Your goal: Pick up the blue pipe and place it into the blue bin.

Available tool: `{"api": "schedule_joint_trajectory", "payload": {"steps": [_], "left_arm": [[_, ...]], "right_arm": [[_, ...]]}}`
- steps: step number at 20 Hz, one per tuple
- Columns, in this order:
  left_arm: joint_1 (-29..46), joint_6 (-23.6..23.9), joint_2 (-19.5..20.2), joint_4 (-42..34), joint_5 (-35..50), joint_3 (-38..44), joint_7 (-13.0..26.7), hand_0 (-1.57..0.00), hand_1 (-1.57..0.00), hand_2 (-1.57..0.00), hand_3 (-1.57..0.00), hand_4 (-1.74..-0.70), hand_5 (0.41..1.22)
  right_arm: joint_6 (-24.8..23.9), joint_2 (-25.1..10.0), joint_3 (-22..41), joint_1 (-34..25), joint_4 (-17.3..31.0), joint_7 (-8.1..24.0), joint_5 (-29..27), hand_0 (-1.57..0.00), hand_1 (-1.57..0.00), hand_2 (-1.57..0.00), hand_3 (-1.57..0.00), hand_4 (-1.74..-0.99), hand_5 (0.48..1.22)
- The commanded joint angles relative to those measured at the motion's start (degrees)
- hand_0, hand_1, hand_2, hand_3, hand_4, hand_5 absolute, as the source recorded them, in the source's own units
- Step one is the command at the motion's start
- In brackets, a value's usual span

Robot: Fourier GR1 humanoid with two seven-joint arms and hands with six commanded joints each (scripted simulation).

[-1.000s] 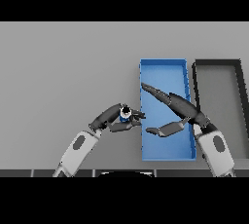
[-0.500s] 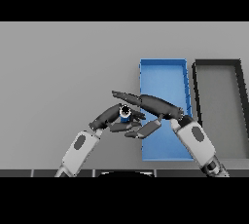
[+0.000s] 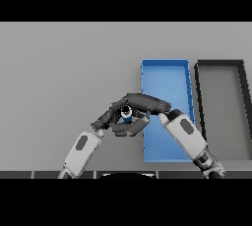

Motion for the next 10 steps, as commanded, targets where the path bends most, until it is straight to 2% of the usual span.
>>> {"api": "schedule_joint_trajectory", "payload": {"steps": [1, 2, 3, 4, 6, 8, 10], "left_arm": [[0.5, -0.4, 0.2, 0.2, -0.3, -0.3, -0.9, -1.57, -1.57, -1.54, -1.21, -1.65, 1.221], [-0.1, -0.8, 0.2, 0.0, 0.2, 0.5, -0.5, -1.57, -1.57, -1.55, -1.23, -1.67, 1.221], [-0.3, -0.9, -0.2, 0.2, 0.2, 0.7, -0.6, -1.57, -1.57, -1.55, -1.27, -1.68, 1.221], [-0.4, -0.9, -0.4, 0.4, -0.3, 0.8, -0.9, -1.57, -1.57, -1.56, -1.31, -1.69, 1.221], [-0.2, -1.5, -0.6, 0.5, -0.8, 0.6, -1.2, -1.57, -1.57, -1.56, -1.32, -1.71, 1.221], [-0.2, -1.4, -1.1, 0.8, -1.0, 0.8, -2.8, -1.57, -1.57, -1.54, -1.41, -1.72, 1.221], [-0.4, -0.8, -1.2, 1.2, -2.1, 0.9, -3.2, -1.57, -1.57, -1.55, -1.42, -1.73, 1.221]], "right_arm": [[-0.2, 0.5, 0.0, -0.8, 0.2, -0.1, 0.1, -0.97, -0.98, -0.99, -0.79, -1.496, 0.555], [-0.4, 0.7, -0.5, -0.7, -0.1, -0.3, -1.4, -1.09, -1.1, -1.1, -0.9, -1.537, 0.6], [-0.6, 1.0, -1.0, 0.1, 0.1, -1.1, -2.8, -1.19, -1.19, -1.2, -1.03, -1.513, 0.671], [-1.1, 1.6, -0.6, 0.9, -0.4, -1.5, -3.5, -1.26, -1.27, -1.27, -1.14, -1.495, 0.781], [-1.3, 1.8, -0.2, 1.7, -0.4, -4.1, -1.4, -1.37, -1.38, -1.38, -1.29, -1.475, 0.94], [-1.0, 2.3, 0.4, 1.7, -0.9, -5.8, 0.4, -1.44, -1.45, -1.45, -1.39, -1.477, 1.041], [-0.2, 2.3, 0.2, 2.0, -0.8, -6.8, 0.8, -1.49, -1.49, -1.49, -1.46, -1.485, 1.106]]}}
